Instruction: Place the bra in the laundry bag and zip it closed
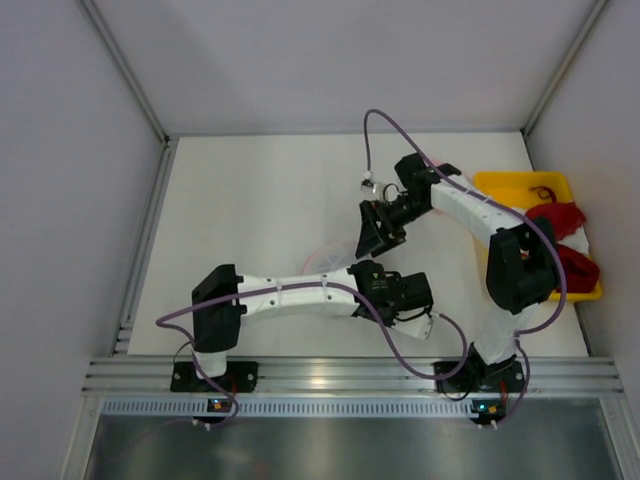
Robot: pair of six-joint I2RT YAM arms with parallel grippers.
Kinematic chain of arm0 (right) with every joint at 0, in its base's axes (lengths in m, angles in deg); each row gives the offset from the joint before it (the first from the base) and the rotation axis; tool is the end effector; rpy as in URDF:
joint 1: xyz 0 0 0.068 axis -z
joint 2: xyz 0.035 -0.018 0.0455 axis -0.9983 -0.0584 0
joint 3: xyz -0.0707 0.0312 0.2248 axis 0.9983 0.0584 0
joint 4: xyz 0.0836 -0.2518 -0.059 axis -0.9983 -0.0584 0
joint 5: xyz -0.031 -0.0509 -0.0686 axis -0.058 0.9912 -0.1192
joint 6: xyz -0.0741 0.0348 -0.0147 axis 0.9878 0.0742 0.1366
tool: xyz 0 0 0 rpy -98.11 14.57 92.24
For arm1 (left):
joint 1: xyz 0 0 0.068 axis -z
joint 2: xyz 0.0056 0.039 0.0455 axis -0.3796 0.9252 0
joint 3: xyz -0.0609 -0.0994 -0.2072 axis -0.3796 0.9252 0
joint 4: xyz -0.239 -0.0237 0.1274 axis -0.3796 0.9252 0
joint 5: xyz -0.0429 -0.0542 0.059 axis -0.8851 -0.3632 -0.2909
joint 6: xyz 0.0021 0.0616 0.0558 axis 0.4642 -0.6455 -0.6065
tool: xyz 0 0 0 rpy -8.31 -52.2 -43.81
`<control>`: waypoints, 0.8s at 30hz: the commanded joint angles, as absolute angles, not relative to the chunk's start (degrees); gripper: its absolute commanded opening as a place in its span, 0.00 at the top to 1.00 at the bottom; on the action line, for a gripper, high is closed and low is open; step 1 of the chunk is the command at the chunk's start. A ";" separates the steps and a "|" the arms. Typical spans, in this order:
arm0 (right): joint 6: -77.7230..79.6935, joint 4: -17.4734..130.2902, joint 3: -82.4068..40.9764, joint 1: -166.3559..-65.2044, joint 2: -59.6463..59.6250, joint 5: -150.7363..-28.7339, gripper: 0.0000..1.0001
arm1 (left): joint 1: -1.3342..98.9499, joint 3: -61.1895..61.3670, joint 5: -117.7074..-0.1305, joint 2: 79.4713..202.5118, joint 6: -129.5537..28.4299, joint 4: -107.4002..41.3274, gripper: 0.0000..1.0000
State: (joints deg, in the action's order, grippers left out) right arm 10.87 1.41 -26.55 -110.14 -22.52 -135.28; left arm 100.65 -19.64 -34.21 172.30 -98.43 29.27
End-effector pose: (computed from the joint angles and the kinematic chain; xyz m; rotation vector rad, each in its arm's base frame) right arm 0.3054 0.1960 0.1790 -0.7805 2.6581 1.4156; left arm 0.0981 -0.3734 0.1852 2.3162 1.5490 0.2444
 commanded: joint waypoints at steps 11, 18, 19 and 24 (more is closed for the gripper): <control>4.03 9.43 -15.40 -107.39 -14.91 -140.70 0.21 | 99.13 -24.24 -32.82 174.04 -97.74 29.54 1.00; 0.86 12.18 -15.13 -108.97 -16.66 -144.41 0.42 | 98.86 -24.95 -33.17 175.10 -98.18 29.01 1.00; 0.86 12.18 -15.39 -109.24 -17.36 -144.41 0.44 | 98.86 -24.95 -33.08 175.10 -98.18 28.92 1.00; 1.47 12.01 -17.24 -112.40 -19.91 -144.76 0.64 | 98.86 -24.86 -33.61 175.19 -98.00 28.83 1.00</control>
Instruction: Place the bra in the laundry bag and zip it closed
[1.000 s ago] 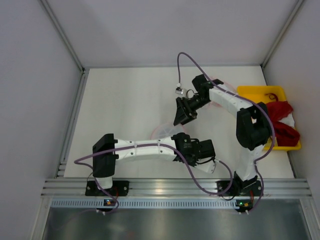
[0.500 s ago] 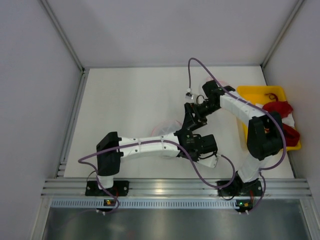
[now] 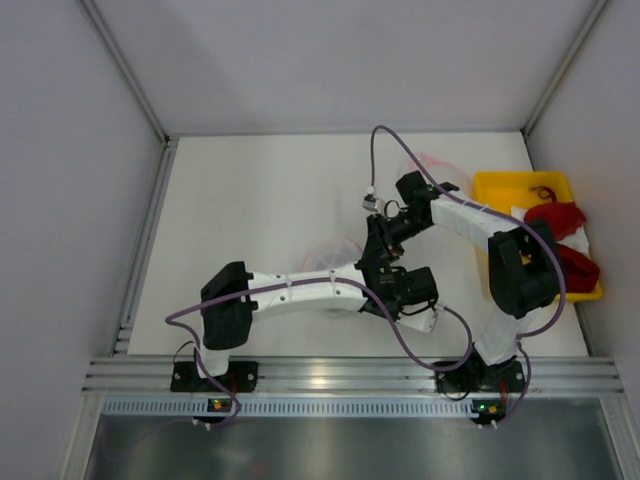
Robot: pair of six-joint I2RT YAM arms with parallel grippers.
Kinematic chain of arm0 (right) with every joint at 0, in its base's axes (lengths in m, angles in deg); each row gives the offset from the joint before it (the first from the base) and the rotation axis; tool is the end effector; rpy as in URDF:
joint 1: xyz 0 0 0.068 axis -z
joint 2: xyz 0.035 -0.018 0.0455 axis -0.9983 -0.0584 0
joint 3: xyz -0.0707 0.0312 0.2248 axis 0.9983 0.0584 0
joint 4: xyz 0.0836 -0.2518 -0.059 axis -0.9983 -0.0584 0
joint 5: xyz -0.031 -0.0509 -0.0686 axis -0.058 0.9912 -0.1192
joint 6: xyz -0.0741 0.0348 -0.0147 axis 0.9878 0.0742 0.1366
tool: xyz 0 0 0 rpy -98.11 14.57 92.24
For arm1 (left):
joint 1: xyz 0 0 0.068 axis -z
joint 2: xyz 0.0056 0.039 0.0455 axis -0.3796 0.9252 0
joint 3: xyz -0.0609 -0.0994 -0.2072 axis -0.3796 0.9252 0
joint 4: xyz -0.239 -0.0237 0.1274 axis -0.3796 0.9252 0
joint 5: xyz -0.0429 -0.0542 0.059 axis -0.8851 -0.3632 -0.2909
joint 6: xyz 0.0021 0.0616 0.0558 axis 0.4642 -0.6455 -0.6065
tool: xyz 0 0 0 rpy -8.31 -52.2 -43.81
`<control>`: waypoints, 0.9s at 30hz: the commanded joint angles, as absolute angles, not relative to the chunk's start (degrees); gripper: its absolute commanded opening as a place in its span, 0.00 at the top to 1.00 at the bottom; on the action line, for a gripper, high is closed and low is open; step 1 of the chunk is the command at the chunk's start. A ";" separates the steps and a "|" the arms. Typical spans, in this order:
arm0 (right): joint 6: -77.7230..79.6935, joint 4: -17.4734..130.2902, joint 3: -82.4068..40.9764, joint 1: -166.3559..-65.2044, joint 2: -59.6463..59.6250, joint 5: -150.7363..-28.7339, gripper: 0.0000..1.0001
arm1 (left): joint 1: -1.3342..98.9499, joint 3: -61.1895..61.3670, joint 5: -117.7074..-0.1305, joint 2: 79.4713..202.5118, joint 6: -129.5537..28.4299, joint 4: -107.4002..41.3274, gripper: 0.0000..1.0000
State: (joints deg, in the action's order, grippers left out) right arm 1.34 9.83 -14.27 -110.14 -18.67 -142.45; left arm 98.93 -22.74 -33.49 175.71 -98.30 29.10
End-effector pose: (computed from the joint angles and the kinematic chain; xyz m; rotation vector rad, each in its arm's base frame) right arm 0.2801 0.1905 0.1519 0.5529 -2.5804 -1.5526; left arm 0.1130 -0.3821 0.1797 2.2885 1.5868 0.2690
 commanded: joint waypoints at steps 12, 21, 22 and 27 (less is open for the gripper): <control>4.63 10.16 -24.35 -111.44 -23.96 -141.33 1.00 | 100.70 -17.23 -39.40 169.48 -95.28 29.10 1.00; 10.25 6.83 -32.00 -110.91 -27.12 -140.28 1.00 | 101.94 -11.68 -45.21 166.57 -91.23 29.01 1.00; 10.78 6.64 -32.35 -110.91 -27.21 -140.19 1.00 | 101.94 -11.59 -45.38 166.57 -90.97 29.10 1.00; 12.63 5.94 -32.09 -110.91 -27.39 -138.09 1.00 | 101.94 -11.24 -47.84 165.34 -89.74 29.10 1.00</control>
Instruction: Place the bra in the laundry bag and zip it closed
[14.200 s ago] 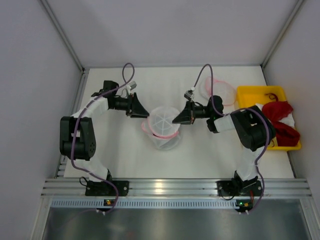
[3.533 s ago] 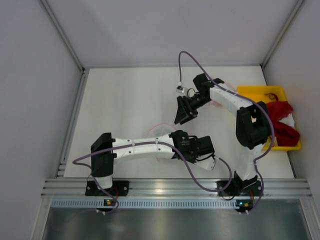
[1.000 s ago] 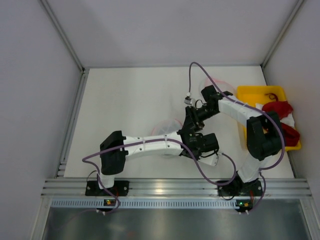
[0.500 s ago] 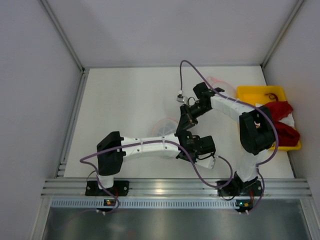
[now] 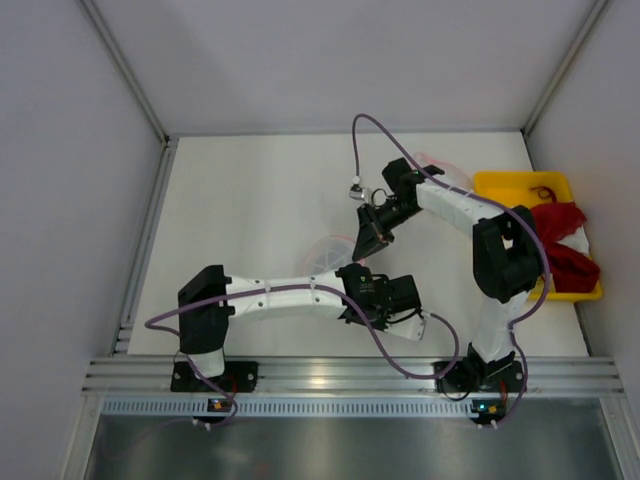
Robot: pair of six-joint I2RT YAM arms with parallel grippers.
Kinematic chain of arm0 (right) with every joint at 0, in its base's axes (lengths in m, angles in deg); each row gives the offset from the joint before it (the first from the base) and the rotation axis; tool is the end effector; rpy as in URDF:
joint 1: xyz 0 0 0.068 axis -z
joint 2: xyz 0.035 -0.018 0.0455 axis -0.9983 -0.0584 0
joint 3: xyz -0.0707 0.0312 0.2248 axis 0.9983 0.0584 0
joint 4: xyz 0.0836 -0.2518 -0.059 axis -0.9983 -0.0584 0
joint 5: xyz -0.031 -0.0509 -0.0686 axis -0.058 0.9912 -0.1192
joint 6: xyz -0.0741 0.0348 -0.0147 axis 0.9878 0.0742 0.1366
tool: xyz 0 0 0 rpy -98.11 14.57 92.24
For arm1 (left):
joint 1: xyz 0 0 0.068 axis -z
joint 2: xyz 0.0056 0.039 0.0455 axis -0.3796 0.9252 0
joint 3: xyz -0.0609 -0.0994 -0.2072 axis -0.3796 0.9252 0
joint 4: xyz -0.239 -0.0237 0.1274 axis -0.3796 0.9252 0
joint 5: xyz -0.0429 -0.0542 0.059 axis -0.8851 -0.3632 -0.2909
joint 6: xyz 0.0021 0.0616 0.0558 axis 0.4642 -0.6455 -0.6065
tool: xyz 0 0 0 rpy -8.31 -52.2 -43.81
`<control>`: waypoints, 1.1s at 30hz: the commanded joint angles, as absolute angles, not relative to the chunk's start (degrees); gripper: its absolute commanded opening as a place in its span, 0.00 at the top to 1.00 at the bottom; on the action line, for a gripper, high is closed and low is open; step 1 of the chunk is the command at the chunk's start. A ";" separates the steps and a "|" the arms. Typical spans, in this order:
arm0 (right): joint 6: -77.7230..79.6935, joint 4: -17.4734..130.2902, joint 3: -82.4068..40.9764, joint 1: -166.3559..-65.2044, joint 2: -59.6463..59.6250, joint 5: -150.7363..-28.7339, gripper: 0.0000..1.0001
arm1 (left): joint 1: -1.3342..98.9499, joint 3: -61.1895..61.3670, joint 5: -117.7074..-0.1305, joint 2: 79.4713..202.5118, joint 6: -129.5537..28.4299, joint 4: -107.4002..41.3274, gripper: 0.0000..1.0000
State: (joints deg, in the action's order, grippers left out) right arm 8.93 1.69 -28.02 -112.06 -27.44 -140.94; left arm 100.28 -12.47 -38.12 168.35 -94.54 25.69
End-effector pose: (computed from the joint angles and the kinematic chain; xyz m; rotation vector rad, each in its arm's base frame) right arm 0.3046 0.2134 0.1627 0.7292 -2.5693 -1.5158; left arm 0.0928 -0.3593 0.1735 2.2815 1.6372 0.1380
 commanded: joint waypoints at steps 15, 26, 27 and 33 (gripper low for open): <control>13.25 7.95 -27.79 -111.00 -26.07 -139.75 1.00 | 96.76 -17.65 -46.61 160.51 -89.30 28.92 0.43; 11.32 12.00 -23.74 -111.09 -26.42 -140.01 1.00 | 81.91 -25.91 -57.59 158.58 -79.03 27.96 0.23; 10.71 12.26 -23.48 -111.09 -26.42 -140.01 0.99 | 80.42 -25.65 -58.91 158.31 -77.54 27.26 0.23; 10.08 12.01 -23.13 -110.56 -26.07 -135.54 0.40 | 66.88 -18.11 -66.40 155.94 -70.05 21.11 0.20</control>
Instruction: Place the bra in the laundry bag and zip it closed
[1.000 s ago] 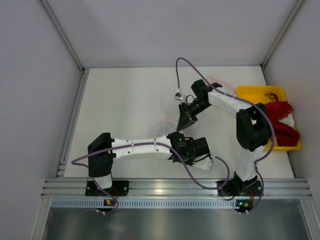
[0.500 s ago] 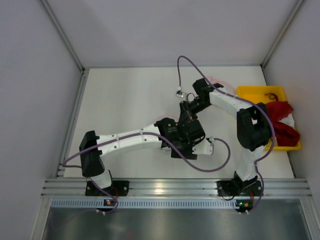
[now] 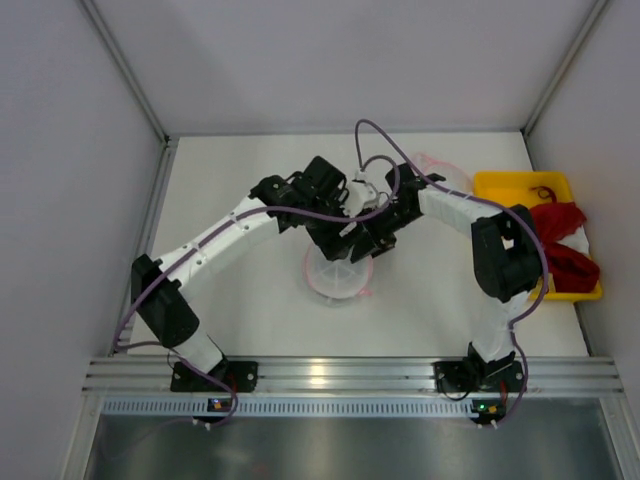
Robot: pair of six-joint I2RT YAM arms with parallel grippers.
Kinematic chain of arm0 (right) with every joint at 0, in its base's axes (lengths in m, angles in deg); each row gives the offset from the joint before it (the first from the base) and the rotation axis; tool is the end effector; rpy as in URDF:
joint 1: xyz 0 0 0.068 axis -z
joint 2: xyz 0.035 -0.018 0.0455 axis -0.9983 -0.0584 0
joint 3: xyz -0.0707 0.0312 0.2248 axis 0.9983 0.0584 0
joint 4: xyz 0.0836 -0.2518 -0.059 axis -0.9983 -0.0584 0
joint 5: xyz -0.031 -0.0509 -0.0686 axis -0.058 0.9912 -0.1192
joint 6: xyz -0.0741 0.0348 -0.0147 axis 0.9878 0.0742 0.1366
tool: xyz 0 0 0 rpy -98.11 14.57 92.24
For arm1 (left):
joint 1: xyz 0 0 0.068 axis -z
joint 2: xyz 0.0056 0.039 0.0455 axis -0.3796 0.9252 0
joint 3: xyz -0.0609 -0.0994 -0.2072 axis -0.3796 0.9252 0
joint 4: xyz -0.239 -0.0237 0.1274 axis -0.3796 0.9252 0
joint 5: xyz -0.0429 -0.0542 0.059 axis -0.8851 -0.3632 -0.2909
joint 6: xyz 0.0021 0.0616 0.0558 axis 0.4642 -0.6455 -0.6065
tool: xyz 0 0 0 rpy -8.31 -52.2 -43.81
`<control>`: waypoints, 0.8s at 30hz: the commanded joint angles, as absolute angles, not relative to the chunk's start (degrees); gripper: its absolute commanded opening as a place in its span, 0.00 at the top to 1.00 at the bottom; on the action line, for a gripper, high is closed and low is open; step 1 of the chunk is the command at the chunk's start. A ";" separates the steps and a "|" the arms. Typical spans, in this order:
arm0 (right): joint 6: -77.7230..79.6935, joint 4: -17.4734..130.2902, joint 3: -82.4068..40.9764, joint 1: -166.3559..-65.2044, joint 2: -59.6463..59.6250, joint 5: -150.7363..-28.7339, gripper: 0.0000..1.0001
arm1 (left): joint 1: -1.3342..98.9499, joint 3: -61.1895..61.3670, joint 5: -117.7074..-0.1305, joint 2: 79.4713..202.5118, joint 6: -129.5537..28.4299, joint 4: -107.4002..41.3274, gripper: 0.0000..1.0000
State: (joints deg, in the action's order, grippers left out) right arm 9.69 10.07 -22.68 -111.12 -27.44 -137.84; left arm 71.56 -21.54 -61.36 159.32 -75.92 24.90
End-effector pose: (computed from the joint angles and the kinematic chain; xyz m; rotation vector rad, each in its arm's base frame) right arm 0.3091 0.2065 0.1369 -0.7807 2.6521 1.4890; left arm 0.2331 -0.2911 0.2807 1.4165 2.1674 -0.4736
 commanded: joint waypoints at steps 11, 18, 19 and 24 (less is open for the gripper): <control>5.87 13.15 -22.78 -100.28 -15.45 -132.28 0.01 | 67.48 -6.23 -56.12 150.84 -65.83 10.47 0.02; 6.13 12.71 -20.06 -97.38 -9.73 -133.42 0.01 | 71.27 -4.65 -49.51 154.61 -62.32 9.67 0.02; 6.13 12.62 -19.62 -97.11 -9.20 -133.60 0.01 | 70.48 -4.47 -50.12 154.97 -60.40 9.32 0.02; 6.57 11.48 -16.37 -96.41 -4.28 -134.48 0.00 | 65.12 -5.08 -59.79 153.30 -60.45 7.39 0.07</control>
State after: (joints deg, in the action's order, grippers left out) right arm 6.13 11.49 -17.42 -97.31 -8.60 -132.94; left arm 68.24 -4.73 -55.26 154.73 -61.52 11.96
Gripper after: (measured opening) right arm 0.993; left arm 0.936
